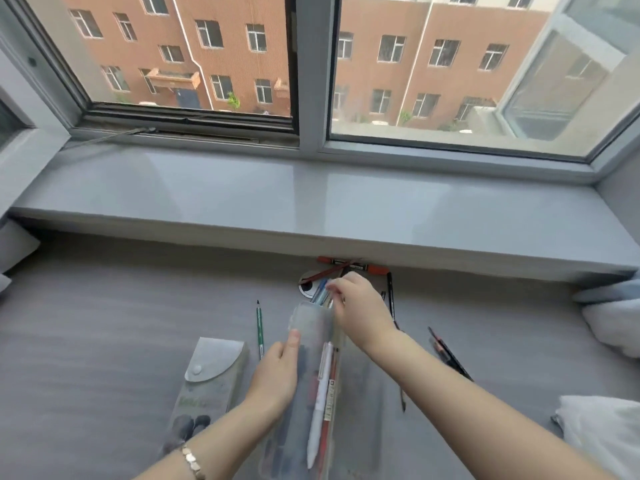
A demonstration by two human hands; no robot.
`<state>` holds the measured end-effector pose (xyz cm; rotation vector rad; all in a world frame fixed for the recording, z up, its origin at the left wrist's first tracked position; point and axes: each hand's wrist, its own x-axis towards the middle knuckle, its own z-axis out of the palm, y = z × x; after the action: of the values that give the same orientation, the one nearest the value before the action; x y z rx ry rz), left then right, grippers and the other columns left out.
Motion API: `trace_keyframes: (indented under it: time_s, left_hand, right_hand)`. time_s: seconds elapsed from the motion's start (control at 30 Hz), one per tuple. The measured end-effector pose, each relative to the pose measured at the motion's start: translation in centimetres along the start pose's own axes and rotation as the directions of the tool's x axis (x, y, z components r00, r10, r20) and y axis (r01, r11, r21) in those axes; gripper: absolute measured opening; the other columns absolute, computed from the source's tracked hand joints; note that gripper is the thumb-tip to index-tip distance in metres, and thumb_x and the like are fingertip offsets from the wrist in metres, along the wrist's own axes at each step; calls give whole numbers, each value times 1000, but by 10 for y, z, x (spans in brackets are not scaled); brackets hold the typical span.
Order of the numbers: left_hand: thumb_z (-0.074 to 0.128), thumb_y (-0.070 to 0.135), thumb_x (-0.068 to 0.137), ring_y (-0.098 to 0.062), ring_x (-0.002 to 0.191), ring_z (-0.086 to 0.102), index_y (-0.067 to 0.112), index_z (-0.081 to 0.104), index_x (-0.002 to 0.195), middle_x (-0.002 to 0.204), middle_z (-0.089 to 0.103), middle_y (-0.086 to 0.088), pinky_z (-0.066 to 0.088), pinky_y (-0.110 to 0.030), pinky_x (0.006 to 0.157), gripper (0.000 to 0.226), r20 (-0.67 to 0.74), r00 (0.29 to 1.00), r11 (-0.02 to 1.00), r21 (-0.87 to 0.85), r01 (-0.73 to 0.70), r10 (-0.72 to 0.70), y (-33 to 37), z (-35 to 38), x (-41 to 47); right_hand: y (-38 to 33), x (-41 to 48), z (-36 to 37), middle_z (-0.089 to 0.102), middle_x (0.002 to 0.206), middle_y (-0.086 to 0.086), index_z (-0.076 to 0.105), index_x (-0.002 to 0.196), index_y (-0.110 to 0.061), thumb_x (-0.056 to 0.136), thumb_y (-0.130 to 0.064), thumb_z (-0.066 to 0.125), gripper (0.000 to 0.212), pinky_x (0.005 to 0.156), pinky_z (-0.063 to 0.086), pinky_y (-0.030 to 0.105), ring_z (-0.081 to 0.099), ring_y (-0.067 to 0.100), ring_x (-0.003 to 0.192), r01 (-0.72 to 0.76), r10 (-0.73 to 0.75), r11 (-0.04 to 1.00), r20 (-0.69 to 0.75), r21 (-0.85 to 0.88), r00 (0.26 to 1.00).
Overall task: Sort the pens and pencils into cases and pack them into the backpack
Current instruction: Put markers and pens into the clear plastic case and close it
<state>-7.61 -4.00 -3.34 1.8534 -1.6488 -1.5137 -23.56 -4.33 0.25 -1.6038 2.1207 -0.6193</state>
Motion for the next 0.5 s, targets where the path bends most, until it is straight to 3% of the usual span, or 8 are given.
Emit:
trace_keyframes:
  time_s: [0.1,0.17,0.23,0.3,0.4,0.5]
  left_hand:
    - [26,54,93,-1,71,44,23,49,77,78,48,12,35,-23,64,42,12,1000,1000,28,-3,2,-1,-7,9]
    - [25,54,92,-9,78,49,17,52,86,85,53,6,36,-24,68,46,27,1000,999,38,-16,15,-5,-11,14]
    - [26,54,93,-16,91,54,14,55,93,95,57,1,39,-30,78,49,30,1000,999,37,-11,10,-9,-17,18]
    - [27,53,93,-17,91,53,15,54,93,96,57,0,38,-30,80,47,34,999,1000,24,-3,2,-14,-22,21]
    - [27,54,93,-9,80,49,20,52,87,87,53,6,36,-22,71,43,44,999,1000,14,-1,0,-19,-27,24]
    - [28,52,93,0,72,45,22,52,83,78,49,12,32,-13,64,40,25,1000,1000,15,-7,6,-20,-30,23]
  right_hand:
    - [6,46,5,52,119,10,55,122,-24,92,-9,40,37,92,44,39,53,30,109,-73,87,995,201,-74,976]
    - [11,64,12,50,124,8,50,125,-31,89,-8,43,44,90,46,36,53,30,111,18,108,956,409,-292,906]
    - [11,74,16,54,124,5,50,121,-34,86,-12,49,42,81,44,32,55,28,109,139,124,890,523,-435,844]
    - [9,78,18,58,120,5,50,118,-30,87,-10,47,37,72,38,30,56,27,106,242,97,832,560,-499,823]
    - [10,73,18,61,113,9,50,116,-15,85,-1,45,35,66,35,30,59,29,101,430,26,665,594,-610,804]
    - [19,61,18,60,115,13,48,114,-8,82,7,45,35,64,35,32,60,31,99,494,-26,579,591,-648,806]
